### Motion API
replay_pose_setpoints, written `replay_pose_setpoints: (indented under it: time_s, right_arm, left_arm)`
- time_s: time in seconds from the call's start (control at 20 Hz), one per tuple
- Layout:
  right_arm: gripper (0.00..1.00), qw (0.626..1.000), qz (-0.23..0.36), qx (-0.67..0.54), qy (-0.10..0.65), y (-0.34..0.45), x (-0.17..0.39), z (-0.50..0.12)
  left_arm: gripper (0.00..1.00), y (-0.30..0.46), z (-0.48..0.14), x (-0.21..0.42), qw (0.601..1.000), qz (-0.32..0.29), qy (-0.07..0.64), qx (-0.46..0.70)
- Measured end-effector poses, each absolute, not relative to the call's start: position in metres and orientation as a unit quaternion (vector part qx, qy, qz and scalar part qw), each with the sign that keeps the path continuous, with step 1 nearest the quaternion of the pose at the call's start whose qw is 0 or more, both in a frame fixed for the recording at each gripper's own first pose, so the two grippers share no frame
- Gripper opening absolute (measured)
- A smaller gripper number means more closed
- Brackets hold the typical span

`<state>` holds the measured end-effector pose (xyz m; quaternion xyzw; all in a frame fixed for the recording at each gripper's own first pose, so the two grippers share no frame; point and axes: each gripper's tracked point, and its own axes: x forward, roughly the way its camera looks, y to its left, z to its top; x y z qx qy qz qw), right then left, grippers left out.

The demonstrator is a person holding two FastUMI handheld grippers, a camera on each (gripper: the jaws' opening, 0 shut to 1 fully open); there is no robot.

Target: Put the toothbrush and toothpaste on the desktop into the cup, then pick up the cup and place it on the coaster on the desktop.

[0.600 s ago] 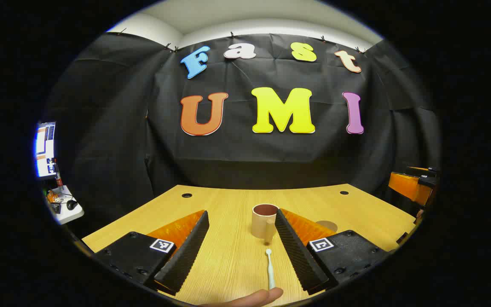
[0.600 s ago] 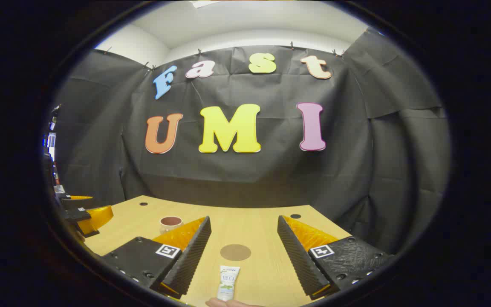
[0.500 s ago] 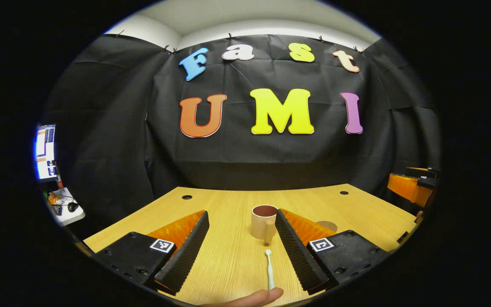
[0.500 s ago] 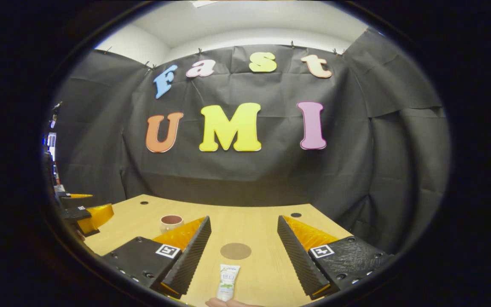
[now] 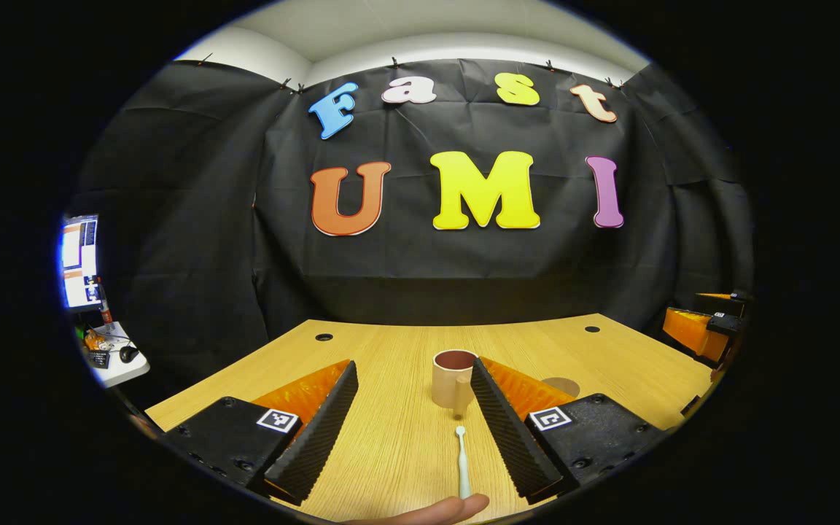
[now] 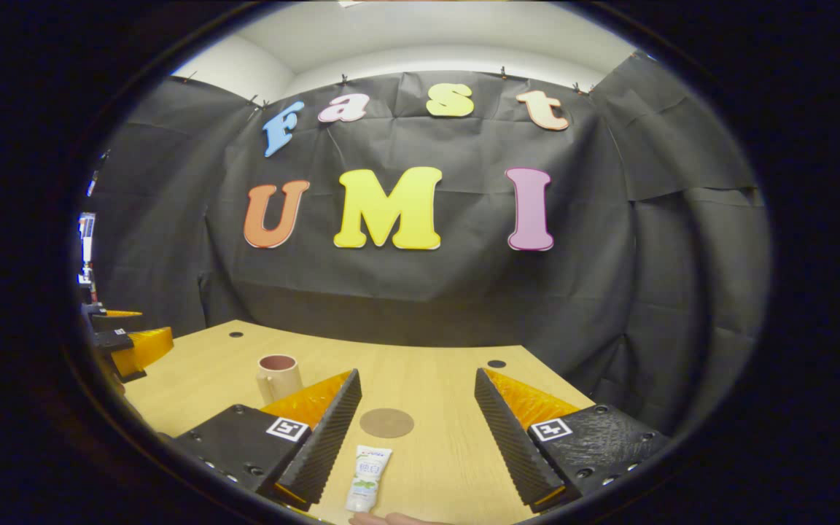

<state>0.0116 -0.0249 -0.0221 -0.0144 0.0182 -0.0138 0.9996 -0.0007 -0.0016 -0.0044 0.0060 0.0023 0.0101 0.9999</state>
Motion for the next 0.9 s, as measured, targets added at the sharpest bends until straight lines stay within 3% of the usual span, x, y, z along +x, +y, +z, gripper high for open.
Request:
replay_pose_setpoints:
  time_s: [0.9]
  right_arm:
    - [0.95,0.991,0.005,-0.011,0.131,-0.009,0.031,-0.113]
  left_arm:
    - [0.99,-0.008,-0.059,0.011,0.999,0.002,0.051,-0.009]
